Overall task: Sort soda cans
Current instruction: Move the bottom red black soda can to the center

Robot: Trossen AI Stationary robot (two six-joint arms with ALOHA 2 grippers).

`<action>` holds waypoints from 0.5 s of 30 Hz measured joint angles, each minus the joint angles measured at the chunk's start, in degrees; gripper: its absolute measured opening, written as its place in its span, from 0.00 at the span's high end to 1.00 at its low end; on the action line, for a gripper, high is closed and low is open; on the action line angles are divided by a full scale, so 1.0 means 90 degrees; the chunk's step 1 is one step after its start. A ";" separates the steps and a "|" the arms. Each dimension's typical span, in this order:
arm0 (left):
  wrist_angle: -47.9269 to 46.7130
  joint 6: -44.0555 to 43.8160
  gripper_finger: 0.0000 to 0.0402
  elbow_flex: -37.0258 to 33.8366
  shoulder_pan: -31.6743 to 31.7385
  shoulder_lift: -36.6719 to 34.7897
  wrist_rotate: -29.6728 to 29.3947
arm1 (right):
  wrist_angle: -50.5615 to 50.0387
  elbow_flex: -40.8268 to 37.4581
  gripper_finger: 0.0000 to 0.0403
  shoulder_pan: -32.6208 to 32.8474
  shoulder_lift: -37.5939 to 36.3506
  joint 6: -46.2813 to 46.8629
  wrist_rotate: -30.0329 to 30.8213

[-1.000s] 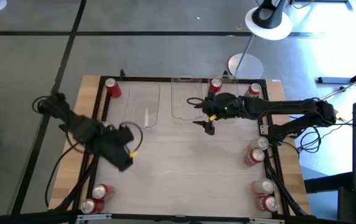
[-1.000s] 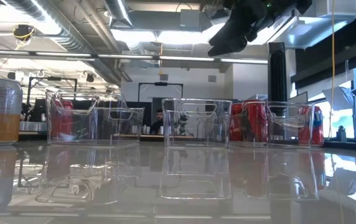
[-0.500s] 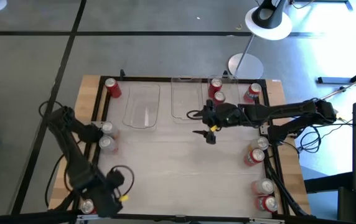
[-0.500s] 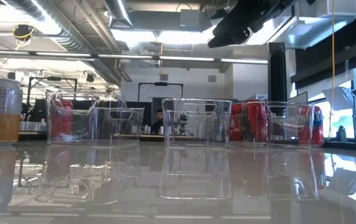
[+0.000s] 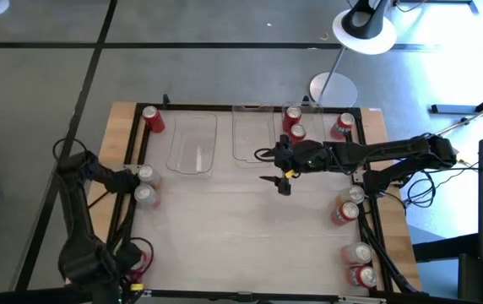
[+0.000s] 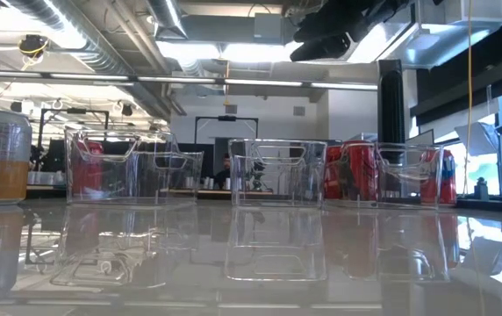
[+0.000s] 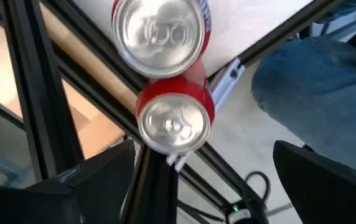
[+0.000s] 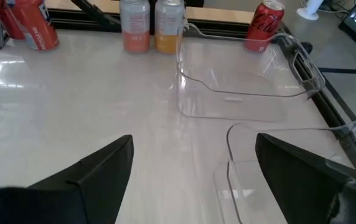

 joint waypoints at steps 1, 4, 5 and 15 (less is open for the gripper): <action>0.0015 0.0137 0.09 0.0000 0.0005 0.0050 0.0001 | 0.0006 0.0000 0.16 0.0000 0.0000 0.0000 0.0000; 0.0023 0.0402 0.09 0.0000 0.0002 0.0270 0.0125 | -0.0001 0.0000 0.16 0.0000 0.0001 -0.0001 0.0000; 0.0032 0.0481 0.09 0.0000 -0.0025 0.0334 0.0185 | -0.0001 0.0000 0.16 0.0000 0.0002 -0.0001 -0.0002; -0.0152 0.1214 0.09 0.0002 -0.0151 0.0848 0.0395 | 0.0052 0.0000 0.16 -0.0002 0.0003 -0.0007 0.0030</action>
